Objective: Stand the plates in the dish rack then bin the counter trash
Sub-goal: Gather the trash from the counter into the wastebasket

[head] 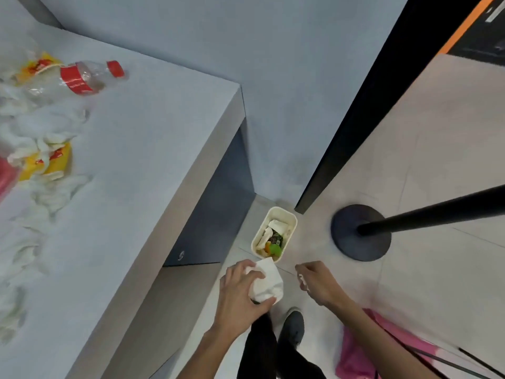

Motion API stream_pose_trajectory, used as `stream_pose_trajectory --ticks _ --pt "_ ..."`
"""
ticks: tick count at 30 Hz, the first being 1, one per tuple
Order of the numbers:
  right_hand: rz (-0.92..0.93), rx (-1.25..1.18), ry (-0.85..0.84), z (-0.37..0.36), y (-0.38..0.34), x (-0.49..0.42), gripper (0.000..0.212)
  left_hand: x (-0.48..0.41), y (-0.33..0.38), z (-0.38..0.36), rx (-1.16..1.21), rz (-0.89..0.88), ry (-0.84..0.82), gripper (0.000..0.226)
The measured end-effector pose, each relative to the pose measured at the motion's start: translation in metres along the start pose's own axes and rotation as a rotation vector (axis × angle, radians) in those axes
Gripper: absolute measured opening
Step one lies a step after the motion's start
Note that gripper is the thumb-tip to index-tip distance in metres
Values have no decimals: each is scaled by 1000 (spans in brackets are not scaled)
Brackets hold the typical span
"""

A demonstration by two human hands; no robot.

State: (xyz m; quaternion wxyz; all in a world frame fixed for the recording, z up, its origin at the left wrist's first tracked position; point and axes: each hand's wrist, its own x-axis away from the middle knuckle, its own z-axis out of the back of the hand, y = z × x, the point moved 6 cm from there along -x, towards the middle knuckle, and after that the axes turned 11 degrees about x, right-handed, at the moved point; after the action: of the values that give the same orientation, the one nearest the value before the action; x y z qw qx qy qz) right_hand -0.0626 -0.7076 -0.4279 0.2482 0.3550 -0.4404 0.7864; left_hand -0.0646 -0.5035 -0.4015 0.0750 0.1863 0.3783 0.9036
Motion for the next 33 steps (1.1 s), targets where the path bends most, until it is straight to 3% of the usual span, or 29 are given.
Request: stream_pose_trajectory --ticks 7,12,16,23,27,33 --pt "12 65 91 -27 30 -125 49 -105 -95 -90 -226 -113 -163 43" --pt "16 -159 117 -56 74 -232 52 -177 -165 -166 -333 -212 -254 20" --pt "-104 -291 91 -83 114 -299 48 -221 -217 -226 -294 -309 -296 10" --pt "-118 -309 43 -110 144 -366 41 -257 -280 -293 -167 -252 -336 11" --pt "-109 -268 59 -114 160 -392 43 -270 -303 -310 -216 -222 -377 10" --pt "-57 -292 28 -116 168 -412 58 -277 -331 -334 -381 -107 -618 21"
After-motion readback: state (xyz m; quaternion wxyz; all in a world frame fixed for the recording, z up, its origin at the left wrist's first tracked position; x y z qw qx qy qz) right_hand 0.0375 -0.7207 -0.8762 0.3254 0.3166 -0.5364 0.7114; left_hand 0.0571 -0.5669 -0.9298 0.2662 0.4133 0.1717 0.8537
